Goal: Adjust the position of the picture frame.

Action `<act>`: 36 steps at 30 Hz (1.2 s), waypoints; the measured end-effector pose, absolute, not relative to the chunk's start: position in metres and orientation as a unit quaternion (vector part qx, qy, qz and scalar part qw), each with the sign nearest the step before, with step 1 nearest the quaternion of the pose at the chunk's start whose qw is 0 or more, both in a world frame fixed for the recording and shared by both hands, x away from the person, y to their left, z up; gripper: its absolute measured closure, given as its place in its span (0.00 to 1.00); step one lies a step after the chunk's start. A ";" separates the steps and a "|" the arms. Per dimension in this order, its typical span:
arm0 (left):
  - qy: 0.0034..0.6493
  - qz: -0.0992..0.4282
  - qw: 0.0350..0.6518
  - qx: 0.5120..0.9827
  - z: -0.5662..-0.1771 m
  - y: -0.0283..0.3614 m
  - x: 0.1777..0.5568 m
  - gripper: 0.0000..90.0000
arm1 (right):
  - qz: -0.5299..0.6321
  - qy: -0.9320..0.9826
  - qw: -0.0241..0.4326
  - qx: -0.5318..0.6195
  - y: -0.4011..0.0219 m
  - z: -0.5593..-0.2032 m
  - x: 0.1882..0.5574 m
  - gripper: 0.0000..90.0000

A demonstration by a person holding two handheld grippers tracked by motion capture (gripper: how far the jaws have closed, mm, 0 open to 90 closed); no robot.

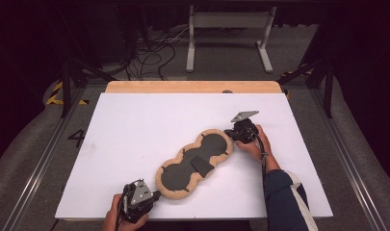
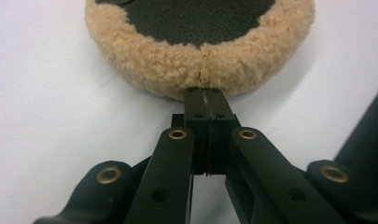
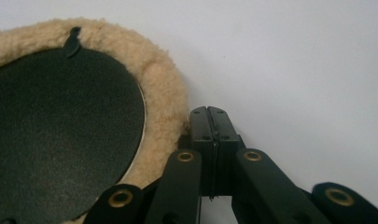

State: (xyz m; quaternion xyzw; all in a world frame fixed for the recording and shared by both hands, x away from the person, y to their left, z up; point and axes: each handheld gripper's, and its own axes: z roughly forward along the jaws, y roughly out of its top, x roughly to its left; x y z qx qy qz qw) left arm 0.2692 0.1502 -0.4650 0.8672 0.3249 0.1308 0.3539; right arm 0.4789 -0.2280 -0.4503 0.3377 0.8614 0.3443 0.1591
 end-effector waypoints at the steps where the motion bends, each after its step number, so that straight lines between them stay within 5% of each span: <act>1: 0.328 0.133 0.353 0.866 -0.465 0.151 0.271 1.00 | 0.344 0.861 0.161 0.338 -0.230 -0.450 0.477 1.00; 36: 0.310 0.127 0.340 0.879 -0.461 0.175 0.378 1.00 | 0.334 0.856 0.167 0.356 -0.268 -0.449 0.426 1.00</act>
